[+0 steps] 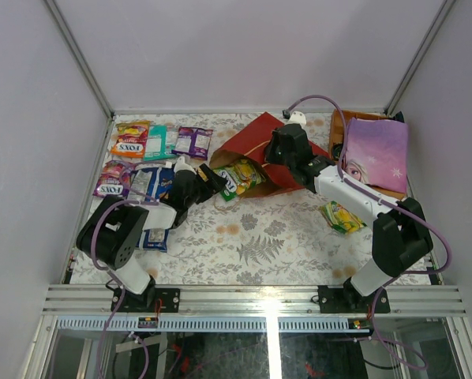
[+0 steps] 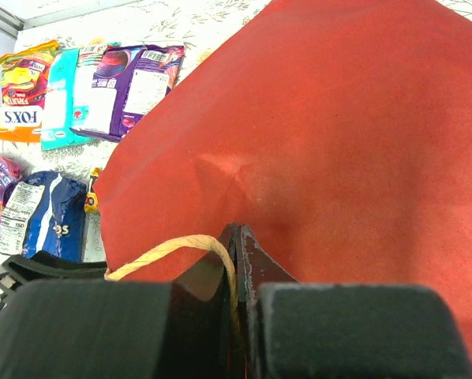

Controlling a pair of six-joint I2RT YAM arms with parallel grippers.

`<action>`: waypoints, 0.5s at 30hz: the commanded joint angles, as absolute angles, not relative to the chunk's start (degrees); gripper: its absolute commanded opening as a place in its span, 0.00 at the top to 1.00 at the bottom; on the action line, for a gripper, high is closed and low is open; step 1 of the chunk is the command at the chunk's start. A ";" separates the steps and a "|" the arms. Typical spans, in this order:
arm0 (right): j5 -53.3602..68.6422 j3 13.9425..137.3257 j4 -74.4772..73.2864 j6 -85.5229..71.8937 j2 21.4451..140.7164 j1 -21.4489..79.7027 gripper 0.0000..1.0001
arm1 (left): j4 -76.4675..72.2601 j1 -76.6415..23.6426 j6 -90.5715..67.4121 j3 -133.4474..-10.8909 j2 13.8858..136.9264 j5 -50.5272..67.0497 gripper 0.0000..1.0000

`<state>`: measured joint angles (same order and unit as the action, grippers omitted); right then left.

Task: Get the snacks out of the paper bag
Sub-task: Take out the snack from the paper bag.

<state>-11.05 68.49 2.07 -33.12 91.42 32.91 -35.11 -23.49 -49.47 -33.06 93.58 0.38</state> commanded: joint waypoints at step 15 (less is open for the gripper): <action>-12.40 68.15 3.55 -32.12 88.74 33.31 1.00 | -43.58 -19.97 -51.64 -43.20 108.46 11.29 0.40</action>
<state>-11.05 68.27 2.07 -32.99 91.42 32.91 -39.09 -20.16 -50.19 -40.99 106.15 6.42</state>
